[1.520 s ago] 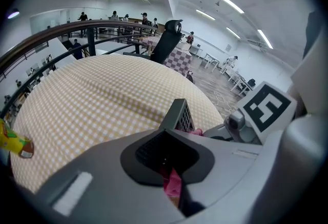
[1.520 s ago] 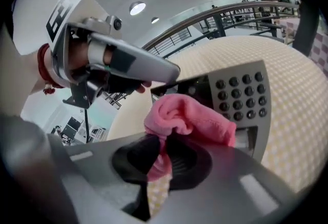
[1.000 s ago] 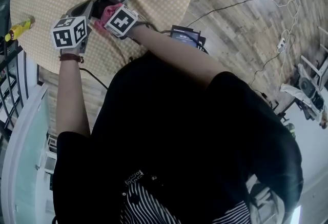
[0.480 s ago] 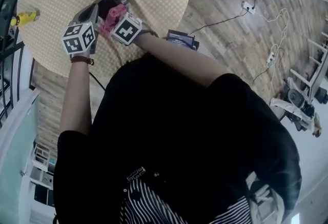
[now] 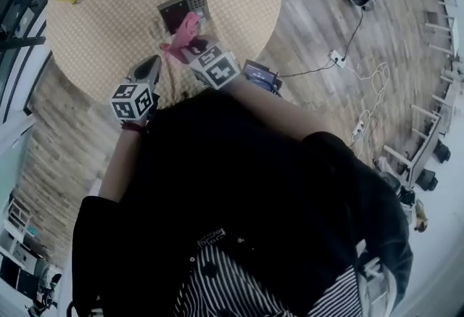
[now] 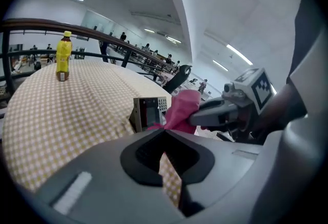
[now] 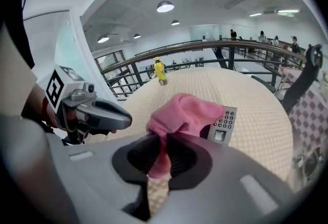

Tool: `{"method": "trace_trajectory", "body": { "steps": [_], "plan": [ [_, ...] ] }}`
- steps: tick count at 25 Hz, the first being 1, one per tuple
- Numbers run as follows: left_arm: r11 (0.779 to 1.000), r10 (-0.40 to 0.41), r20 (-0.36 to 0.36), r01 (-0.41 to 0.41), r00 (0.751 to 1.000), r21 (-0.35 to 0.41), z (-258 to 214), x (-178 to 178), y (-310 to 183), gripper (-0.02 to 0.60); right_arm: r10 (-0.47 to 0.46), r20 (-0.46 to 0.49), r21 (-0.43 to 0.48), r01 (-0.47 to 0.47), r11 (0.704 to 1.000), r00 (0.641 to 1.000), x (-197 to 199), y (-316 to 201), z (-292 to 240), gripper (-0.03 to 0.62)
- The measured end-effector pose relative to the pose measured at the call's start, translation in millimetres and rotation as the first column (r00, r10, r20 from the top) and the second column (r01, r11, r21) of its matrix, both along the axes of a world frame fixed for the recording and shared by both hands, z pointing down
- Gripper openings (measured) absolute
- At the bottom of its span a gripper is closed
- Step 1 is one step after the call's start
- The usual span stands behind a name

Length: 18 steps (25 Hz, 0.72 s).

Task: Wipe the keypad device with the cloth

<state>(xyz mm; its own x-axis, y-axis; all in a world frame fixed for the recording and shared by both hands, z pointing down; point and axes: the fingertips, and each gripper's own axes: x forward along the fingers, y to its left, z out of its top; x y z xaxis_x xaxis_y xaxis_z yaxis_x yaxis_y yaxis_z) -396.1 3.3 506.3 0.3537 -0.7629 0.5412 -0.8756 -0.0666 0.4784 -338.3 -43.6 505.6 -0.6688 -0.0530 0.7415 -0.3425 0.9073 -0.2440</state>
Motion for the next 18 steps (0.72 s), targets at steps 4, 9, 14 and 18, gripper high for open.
{"method": "trace_trajectory", "body": {
  "steps": [4,9,14,18],
  "plan": [
    [1.000,0.015,-0.039,-0.014,0.999,0.013,8.7,-11.2,-6.4,0.003,0.022,-0.022,-0.024,-0.023,0.999,1.000,-5.6,-3.7,6.2,0.044],
    [1.000,0.007,-0.114,-0.005,0.993,0.014,22.1,-9.0,5.0,0.003,0.007,-0.093,-0.049,-0.012,0.999,0.996,2.7,28.6,17.3,0.044],
    [0.998,0.051,-0.163,-0.046,0.985,0.034,-53.6,14.1,46.0,0.003,0.018,-0.106,-0.055,-0.024,0.998,0.994,14.9,63.9,-48.2,0.044],
    [0.981,0.049,-0.042,-0.040,0.998,0.190,-174.1,-60.4,15.2,0.003,-0.054,0.006,0.123,0.053,0.991,0.999,-72.2,25.4,-157.9,0.043]
  ]
}}
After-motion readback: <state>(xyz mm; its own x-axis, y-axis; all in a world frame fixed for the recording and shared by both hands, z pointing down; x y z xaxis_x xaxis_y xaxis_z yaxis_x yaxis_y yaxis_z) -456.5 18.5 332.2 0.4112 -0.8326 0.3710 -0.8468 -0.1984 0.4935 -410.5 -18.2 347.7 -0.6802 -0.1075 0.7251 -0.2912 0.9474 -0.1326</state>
